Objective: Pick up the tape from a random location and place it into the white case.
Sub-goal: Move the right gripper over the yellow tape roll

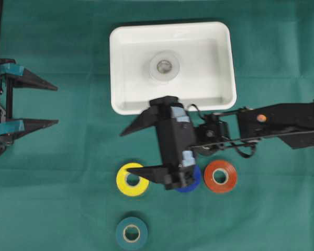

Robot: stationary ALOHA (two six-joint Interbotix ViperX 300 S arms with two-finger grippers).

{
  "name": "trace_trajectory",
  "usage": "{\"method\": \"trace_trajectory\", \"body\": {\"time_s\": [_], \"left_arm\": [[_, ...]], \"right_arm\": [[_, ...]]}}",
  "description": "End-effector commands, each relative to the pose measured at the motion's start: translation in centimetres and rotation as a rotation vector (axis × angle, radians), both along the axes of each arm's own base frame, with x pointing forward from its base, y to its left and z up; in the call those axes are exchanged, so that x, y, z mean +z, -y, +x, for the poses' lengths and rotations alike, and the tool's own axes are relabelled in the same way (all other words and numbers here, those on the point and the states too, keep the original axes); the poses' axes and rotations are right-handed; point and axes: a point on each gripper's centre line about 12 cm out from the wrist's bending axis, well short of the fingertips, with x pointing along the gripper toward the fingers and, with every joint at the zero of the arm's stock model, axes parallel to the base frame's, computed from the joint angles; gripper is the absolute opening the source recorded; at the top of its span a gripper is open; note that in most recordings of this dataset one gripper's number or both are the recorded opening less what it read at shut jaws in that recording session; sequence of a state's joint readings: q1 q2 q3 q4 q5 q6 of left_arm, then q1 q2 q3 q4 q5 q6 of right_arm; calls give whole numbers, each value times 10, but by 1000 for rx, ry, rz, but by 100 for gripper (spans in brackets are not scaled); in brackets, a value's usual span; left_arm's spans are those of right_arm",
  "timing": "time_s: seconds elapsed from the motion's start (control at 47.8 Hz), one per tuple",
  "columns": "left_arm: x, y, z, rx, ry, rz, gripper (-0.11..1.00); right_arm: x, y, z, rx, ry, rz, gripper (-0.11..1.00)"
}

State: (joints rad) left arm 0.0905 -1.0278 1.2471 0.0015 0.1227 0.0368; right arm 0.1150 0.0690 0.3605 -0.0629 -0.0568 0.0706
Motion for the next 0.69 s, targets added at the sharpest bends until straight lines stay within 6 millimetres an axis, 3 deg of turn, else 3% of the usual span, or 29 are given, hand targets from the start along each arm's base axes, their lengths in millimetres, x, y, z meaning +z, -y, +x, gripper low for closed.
{"method": "trace_trajectory", "body": {"time_s": [0.0,0.669], "left_arm": [[4,-1,2,5,8,-5,94],[3,-1,2,4,3,-4,94]], "right_arm": [[19,-2,9,2,45,8,91],[7,-2,16,-32,-101,44,91]]}}
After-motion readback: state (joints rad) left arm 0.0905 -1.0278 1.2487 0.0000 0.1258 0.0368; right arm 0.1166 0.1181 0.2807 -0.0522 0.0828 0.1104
